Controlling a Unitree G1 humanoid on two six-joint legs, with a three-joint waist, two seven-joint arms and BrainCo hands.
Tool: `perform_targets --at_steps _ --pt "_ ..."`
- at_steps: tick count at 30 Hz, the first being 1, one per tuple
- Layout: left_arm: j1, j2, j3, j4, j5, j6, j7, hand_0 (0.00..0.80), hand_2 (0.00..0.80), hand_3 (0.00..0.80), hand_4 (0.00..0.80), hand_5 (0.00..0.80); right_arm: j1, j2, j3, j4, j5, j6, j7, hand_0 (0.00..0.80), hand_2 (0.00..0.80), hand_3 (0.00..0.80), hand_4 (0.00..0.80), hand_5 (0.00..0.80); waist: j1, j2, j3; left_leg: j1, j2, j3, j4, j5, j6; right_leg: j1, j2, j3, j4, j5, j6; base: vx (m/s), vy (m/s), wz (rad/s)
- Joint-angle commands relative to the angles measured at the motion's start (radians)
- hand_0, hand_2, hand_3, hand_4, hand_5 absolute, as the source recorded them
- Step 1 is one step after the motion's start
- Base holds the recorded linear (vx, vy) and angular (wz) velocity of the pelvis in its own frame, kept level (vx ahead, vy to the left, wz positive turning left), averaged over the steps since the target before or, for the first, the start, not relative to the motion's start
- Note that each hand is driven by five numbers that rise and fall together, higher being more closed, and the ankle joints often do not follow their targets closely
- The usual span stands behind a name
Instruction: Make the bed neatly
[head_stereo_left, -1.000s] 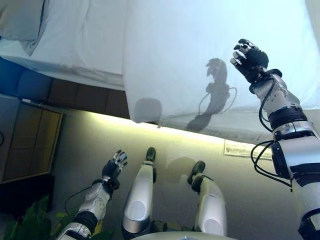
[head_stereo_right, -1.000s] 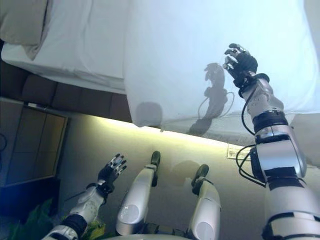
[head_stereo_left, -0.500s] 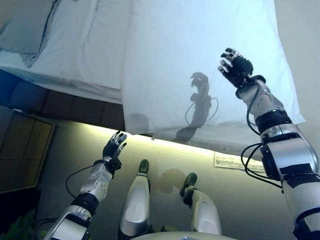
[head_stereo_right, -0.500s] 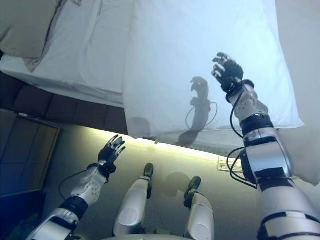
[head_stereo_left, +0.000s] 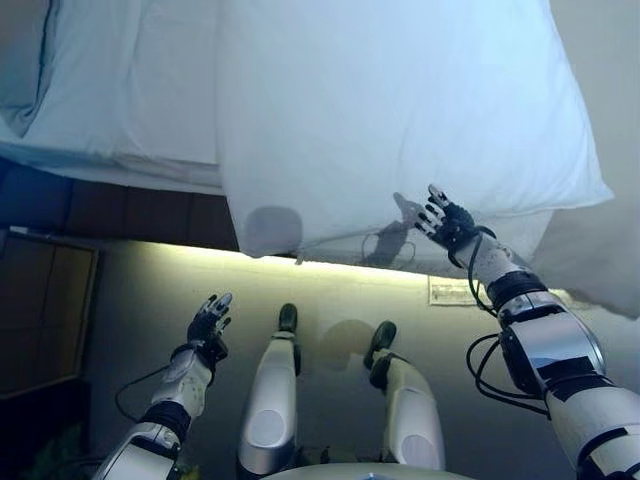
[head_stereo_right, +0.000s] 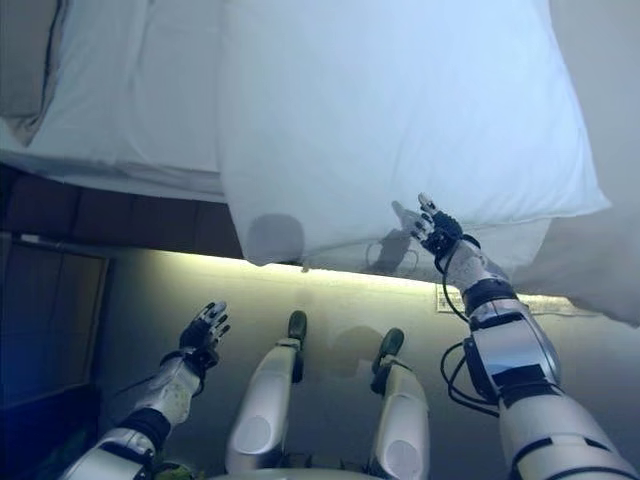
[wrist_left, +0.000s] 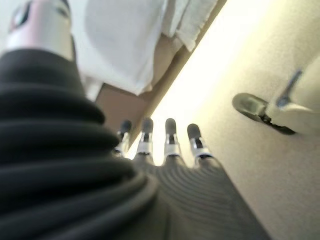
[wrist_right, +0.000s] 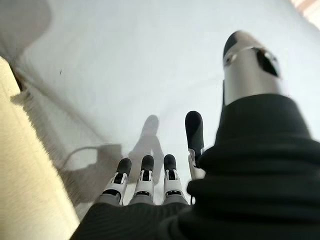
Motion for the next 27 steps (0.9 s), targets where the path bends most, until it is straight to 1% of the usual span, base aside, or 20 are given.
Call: perform_targets --at_steps 1,2,3,4,5,7,9,10,11,12,13,14,15,16,17,18,22,26,27 --pt "0.046 -0.043 -0.005 0.006 0.022 -0.047 -0.050 0.000 0.000 0.000 0.000 0.000 -0.020 -0.062 -0.048 -0.027 0.044 -0.013 -0.019 0.000 0.000 0.000 0.000 0.000 0.014 0.046 0.021 -0.105 0.067 -0.018 -0.095 0.201 -0.055 0.098 -0.018 -0.016 -0.082 -0.025 0.007 0.178 0.311 -0.13" --pt "0.047 -0.048 -0.012 0.008 0.028 -0.056 -0.059 0.000 0.000 0.000 0.000 0.000 -0.022 -0.063 -0.050 -0.016 0.048 -0.026 -0.016 0.000 0.000 0.000 0.000 0.000 0.019 0.056 0.026 -0.099 0.081 0.005 -0.172 0.230 -0.058 0.107 -0.014 -0.027 -0.081 -0.040 0.013 0.231 0.263 -0.09" --pt "0.050 -0.045 -0.013 0.004 0.047 -0.052 -0.061 0.000 0.000 0.000 0.000 0.000 -0.012 -0.056 -0.048 -0.012 0.052 -0.040 -0.010 0.000 0.000 0.000 0.000 0.000 0.012 0.048 0.025 -0.073 0.075 0.020 -0.162 0.175 -0.051 0.100 -0.029 -0.022 -0.058 -0.063 0.028 0.231 0.260 -0.05" --pt "0.048 -0.038 -0.016 -0.007 0.073 -0.042 -0.051 0.000 0.000 0.000 0.000 0.000 0.006 -0.056 -0.054 -0.013 0.047 -0.044 -0.011 0.000 0.000 0.000 0.000 0.000 0.011 0.045 0.025 -0.067 0.062 0.027 -0.157 0.162 -0.040 0.087 -0.051 -0.014 -0.042 -0.057 0.049 0.208 0.207 0.05" --pt "0.039 -0.032 -0.020 -0.014 0.086 -0.035 -0.046 0.000 0.000 0.000 0.000 0.000 0.018 -0.059 -0.061 -0.007 0.052 -0.052 0.003 0.000 0.000 0.000 0.000 0.000 0.009 0.045 0.028 -0.068 0.059 0.039 -0.146 0.154 -0.031 0.078 -0.068 -0.013 -0.039 -0.045 0.057 0.166 0.197 0.06" --pt "0.005 -0.017 -0.031 -0.041 0.081 -0.011 -0.043 0.000 0.000 0.000 0.000 0.000 0.043 -0.057 -0.080 0.002 0.075 -0.061 0.033 0.000 0.000 0.000 0.000 0.000 0.014 0.050 0.031 -0.059 0.052 0.065 -0.154 0.142 -0.019 0.048 -0.117 -0.012 0.009 -0.007 0.071 0.197 0.163 0.09" --pt "-0.024 -0.011 -0.059 -0.083 0.060 -0.002 -0.022 0.000 0.000 0.000 0.000 0.000 0.046 -0.058 -0.096 0.000 0.080 -0.063 0.056 0.000 0.000 0.000 0.000 0.000 0.009 0.057 0.041 -0.056 0.048 0.079 -0.169 0.128 -0.010 -0.015 -0.127 -0.005 0.062 0.009 0.079 0.163 0.093 0.05" --pt "-0.028 -0.014 -0.072 -0.102 0.047 -0.014 -0.009 0.000 0.000 0.000 0.000 0.000 0.034 -0.060 -0.098 0.002 0.073 -0.061 0.061 0.000 0.000 0.000 0.000 0.000 0.002 0.053 0.041 -0.065 0.049 0.093 -0.179 0.127 -0.009 -0.057 -0.129 -0.026 0.022 0.061 0.091 0.095 0.009 -0.03" --pt "-0.032 -0.016 -0.083 -0.120 0.030 -0.032 0.006 0.000 0.000 0.000 0.000 0.000 0.009 -0.066 -0.094 0.003 0.071 -0.059 0.059 0.000 0.000 0.000 0.000 0.000 -0.005 0.050 0.041 -0.076 0.051 0.107 -0.190 0.119 -0.011 -0.093 -0.135 -0.041 -0.037 0.117 0.109 0.040 -0.036 -0.08" --pt "-0.035 -0.020 -0.088 -0.129 0.016 -0.046 0.017 0.000 0.000 0.000 0.000 0.000 -0.015 -0.071 -0.092 0.008 0.063 -0.055 0.056 0.000 0.000 0.000 0.000 0.000 -0.010 0.046 0.041 -0.081 0.054 0.121 -0.196 0.109 -0.012 -0.112 -0.135 -0.050 -0.102 0.156 0.125 0.004 -0.029 -0.22" --pt "-0.038 -0.024 -0.084 -0.127 -0.003 -0.057 0.021 0.000 0.000 0.000 0.000 0.000 -0.041 -0.078 -0.091 0.025 0.056 -0.048 0.064 0.000 0.000 0.000 0.000 0.000 -0.020 0.037 0.041 -0.088 0.055 0.144 -0.201 0.107 -0.008 -0.112 -0.125 -0.061 -0.216 0.218 0.134 0.032 -0.028 -0.37" --pt "-0.034 -0.026 -0.085 -0.120 -0.020 -0.069 0.024 0.000 0.000 0.000 0.000 0.000 -0.046 -0.076 -0.090 0.033 0.057 -0.052 0.062 0.000 0.000 0.000 0.000 0.000 -0.028 0.041 0.041 -0.093 0.054 0.129 -0.201 0.102 -0.004 -0.119 -0.110 -0.028 -0.224 0.218 0.127 0.055 -0.053 -0.46" --pt "-0.027 -0.028 -0.083 -0.122 -0.018 -0.073 0.026 0.000 0.000 0.000 0.000 0.000 -0.044 -0.070 -0.089 0.024 0.066 -0.062 0.055 0.000 0.000 0.000 0.000 0.000 -0.028 0.041 0.041 -0.099 0.056 0.121 -0.203 0.102 -0.003 -0.125 -0.099 -0.021 -0.212 0.202 0.126 0.093 -0.077 -0.32" --pt "-0.025 -0.027 -0.077 -0.125 -0.012 -0.069 0.026 0.000 0.000 0.000 0.000 0.000 -0.043 -0.069 -0.090 0.015 0.072 -0.067 0.050 0.000 0.000 0.000 0.000 0.000 -0.026 0.038 0.041 -0.104 0.056 0.118 -0.202 0.101 -0.003 -0.127 -0.095 -0.023 -0.208 0.190 0.126 0.095 -0.123 -0.10" --pt "-0.020 -0.019 -0.069 -0.135 -0.010 -0.056 0.022 0.000 0.000 0.000 0.000 0.000 -0.042 -0.076 -0.094 0.003 0.063 -0.060 0.041 0.000 0.000 0.000 0.000 0.000 -0.021 0.033 0.041 -0.113 0.058 0.116 -0.196 0.100 -0.005 -0.122 -0.098 -0.040 -0.210 0.180 0.126 0.076 -0.113 0.06" --pt "-0.017 -0.014 -0.069 -0.141 -0.014 -0.053 0.015 0.000 0.000 0.000 0.000 0.000 -0.042 -0.087 -0.094 0.001 0.069 -0.055 0.044 0.000 0.000 0.000 0.000 0.000 -0.019 0.033 0.041 -0.124 0.062 0.114 -0.187 0.101 -0.010 -0.125 -0.101 -0.045 -0.211 0.177 0.127 0.061 -0.103 0.07" --pt "0.003 0.001 -0.084 -0.178 -0.033 -0.057 0.003 0.000 0.000 0.000 0.000 0.000 -0.041 -0.126 -0.095 -0.016 0.089 -0.072 0.047 0.000 0.000 0.000 0.000 0.000 -0.015 0.040 0.041 -0.190 0.057 0.085 -0.157 0.107 -0.016 -0.173 -0.105 -0.042 -0.184 0.164 0.122 0.023 -0.073 0.05" --pt "0.024 0.005 -0.093 -0.192 -0.045 -0.066 -0.007 0.000 0.000 0.000 0.000 0.000 -0.075 -0.172 -0.089 -0.008 0.062 -0.067 0.072 0.000 0.000 0.000 0.000 0.000 -0.010 0.053 0.041 -0.229 0.044 0.066 -0.142 0.107 -0.016 -0.219 -0.101 -0.041 -0.154 0.152 0.111 0.027 -0.048 0.06" --pt "0.034 0.007 -0.094 -0.194 -0.048 -0.069 -0.013 0.000 0.000 0.000 0.000 0.000 -0.085 -0.184 -0.087 -0.004 0.059 -0.066 0.073 0.000 0.000 0.000 0.000 0.000 -0.007 0.058 0.041 -0.218 0.043 0.058 -0.138 0.083 -0.022 -0.214 -0.096 -0.031 -0.140 0.126 0.120 0.091 -0.038 0.10"
